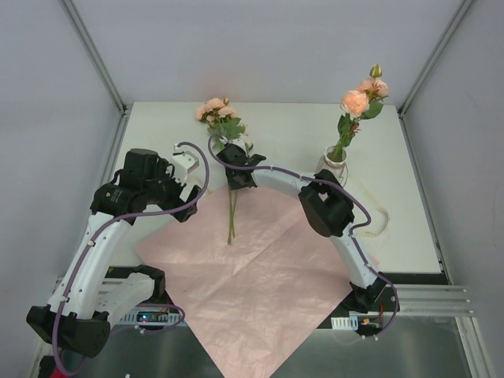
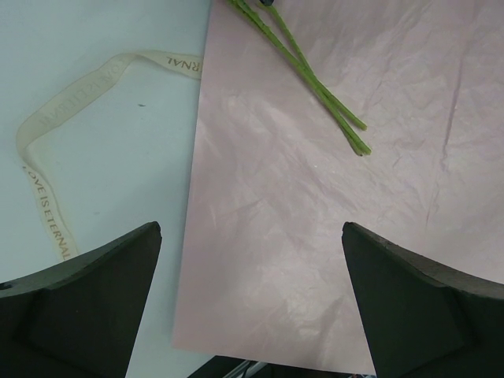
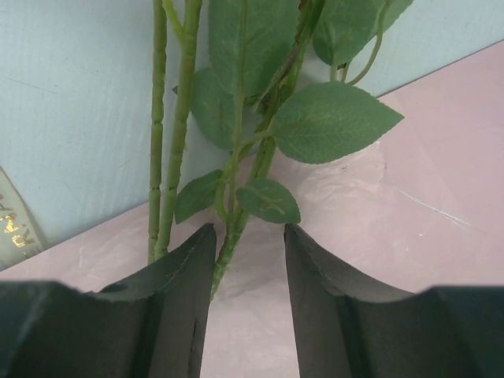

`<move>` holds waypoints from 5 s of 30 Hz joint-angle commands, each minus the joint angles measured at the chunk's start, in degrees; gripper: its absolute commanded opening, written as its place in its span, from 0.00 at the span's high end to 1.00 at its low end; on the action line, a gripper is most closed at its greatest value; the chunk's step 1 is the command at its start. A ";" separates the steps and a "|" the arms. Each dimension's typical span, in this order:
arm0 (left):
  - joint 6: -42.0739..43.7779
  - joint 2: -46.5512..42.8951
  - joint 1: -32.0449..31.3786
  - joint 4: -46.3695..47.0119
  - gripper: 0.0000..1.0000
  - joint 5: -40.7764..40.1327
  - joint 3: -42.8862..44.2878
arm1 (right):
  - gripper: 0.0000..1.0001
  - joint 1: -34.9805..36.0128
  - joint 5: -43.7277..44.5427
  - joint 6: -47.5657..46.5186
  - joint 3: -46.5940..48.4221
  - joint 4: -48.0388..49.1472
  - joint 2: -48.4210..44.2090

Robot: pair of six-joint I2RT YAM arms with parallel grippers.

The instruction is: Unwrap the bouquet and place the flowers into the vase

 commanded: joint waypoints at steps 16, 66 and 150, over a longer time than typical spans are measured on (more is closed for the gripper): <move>0.14 -0.23 0.73 1.25 0.01 -1.23 -1.29 | 0.99 -0.21 4.42 2.92 -4.81 4.91 -4.18; -1.27 -3.05 0.81 1.78 0.01 -1.93 -0.50 | 0.99 -18.14 -0.15 -49.83 -34.70 58.35 -64.92; -4.24 -2.70 1.51 5.02 0.01 -6.67 0.47 | 0.41 -1.52 -10.17 -11.76 8.44 -1.67 -4.55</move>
